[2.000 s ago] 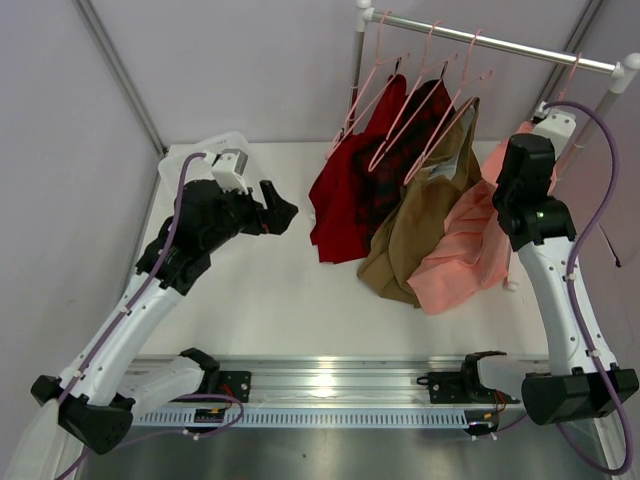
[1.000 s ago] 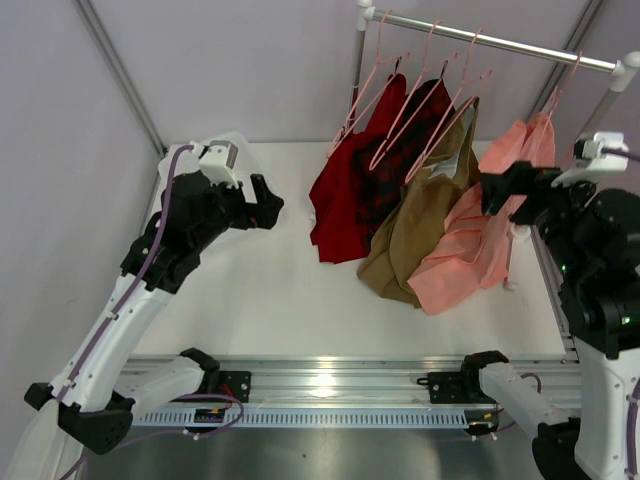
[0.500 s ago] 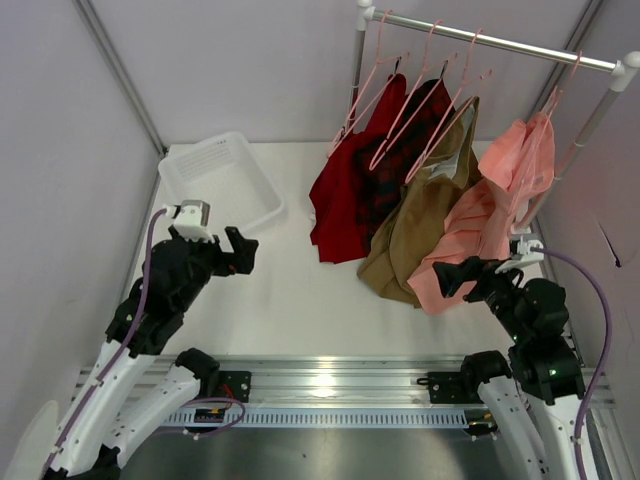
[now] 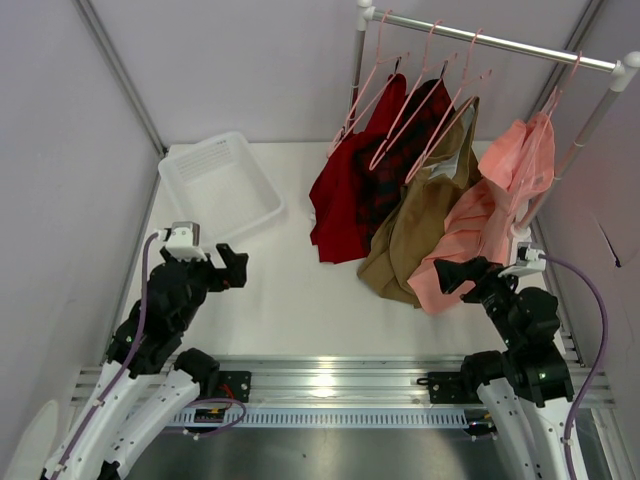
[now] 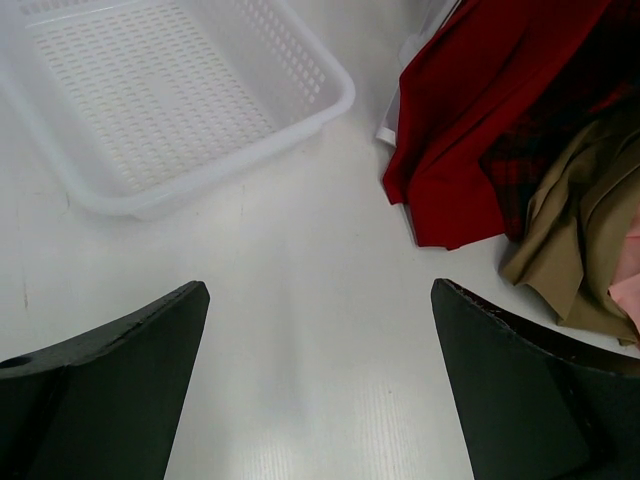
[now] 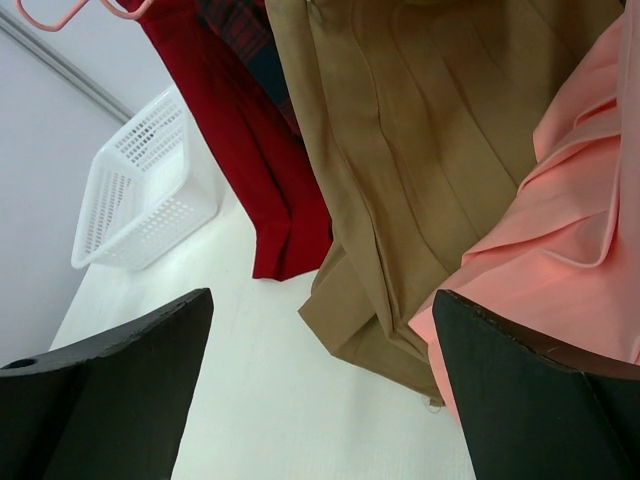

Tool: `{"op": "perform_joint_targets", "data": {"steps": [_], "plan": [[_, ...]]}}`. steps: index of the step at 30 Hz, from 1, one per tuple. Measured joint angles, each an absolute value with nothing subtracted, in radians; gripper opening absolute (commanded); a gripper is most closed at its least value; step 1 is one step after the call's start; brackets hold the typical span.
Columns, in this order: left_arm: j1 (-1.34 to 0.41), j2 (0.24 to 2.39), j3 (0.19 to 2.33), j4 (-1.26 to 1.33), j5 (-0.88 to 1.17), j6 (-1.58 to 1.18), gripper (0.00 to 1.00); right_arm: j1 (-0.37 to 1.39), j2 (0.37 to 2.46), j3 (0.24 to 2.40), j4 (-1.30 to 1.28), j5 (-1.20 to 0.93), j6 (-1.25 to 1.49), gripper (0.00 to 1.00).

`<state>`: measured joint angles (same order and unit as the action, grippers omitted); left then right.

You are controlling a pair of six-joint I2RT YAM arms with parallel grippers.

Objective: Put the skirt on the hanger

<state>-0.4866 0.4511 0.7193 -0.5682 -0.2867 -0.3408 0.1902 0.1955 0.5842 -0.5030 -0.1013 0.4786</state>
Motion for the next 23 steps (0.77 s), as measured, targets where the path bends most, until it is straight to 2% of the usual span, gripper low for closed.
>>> {"op": "perform_joint_targets", "data": {"steps": [23], "plan": [[-0.487,0.435,0.694,-0.562,-0.312,-0.34,0.99,0.19,0.249,0.583,-0.45,-0.102,0.497,1.0]]}}
